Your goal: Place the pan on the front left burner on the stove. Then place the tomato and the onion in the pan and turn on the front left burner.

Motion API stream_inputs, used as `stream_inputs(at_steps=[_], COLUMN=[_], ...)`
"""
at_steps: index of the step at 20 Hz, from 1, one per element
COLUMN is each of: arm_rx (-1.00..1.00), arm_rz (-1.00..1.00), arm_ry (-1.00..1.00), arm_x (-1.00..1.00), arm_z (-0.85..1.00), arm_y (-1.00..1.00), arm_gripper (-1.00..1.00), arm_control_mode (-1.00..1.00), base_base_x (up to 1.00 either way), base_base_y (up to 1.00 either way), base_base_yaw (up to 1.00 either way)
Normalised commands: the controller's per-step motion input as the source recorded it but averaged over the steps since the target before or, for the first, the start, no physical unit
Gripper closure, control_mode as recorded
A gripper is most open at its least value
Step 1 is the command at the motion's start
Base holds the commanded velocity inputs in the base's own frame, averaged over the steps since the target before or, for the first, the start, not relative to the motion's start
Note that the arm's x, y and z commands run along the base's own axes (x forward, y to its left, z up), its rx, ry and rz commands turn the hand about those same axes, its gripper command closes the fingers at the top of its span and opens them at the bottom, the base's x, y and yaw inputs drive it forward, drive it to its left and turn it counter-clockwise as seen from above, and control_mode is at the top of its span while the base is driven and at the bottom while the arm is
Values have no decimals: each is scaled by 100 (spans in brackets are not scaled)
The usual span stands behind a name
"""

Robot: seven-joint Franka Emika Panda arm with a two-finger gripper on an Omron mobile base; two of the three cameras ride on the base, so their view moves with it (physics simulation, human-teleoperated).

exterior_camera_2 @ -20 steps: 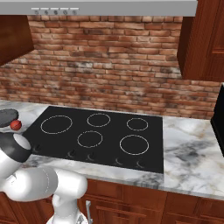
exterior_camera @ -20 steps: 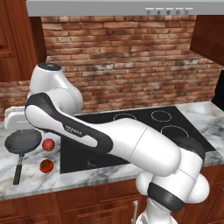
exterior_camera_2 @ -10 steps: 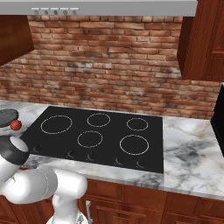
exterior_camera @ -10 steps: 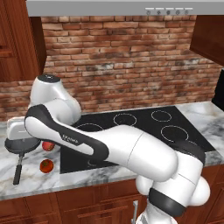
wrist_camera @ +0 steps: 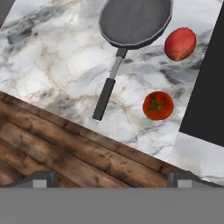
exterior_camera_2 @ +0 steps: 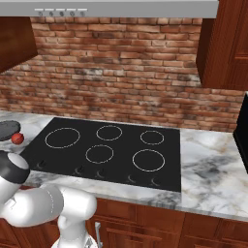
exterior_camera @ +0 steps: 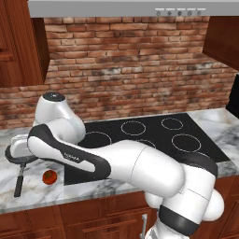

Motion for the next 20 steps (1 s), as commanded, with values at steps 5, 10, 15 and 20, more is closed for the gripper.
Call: stream_inputs(at_steps=[5, 10, 15, 20], arm_rx=[0, 0, 0, 0], arm_rz=[0, 0, 0, 0], arm_ry=[0, 6, 4, 0], arm_x=[12, 13, 12, 17], arm_z=[-17, -4, -1, -9], arm_y=[19, 23, 13, 11], arm_gripper=[-100, -100, -100, -100], arm_control_mode=[-100, -100, -100, -100], base_base_x=[0, 0, 0, 0], base_base_y=[0, 0, 0, 0], base_base_yaw=[0, 0, 0, 0])
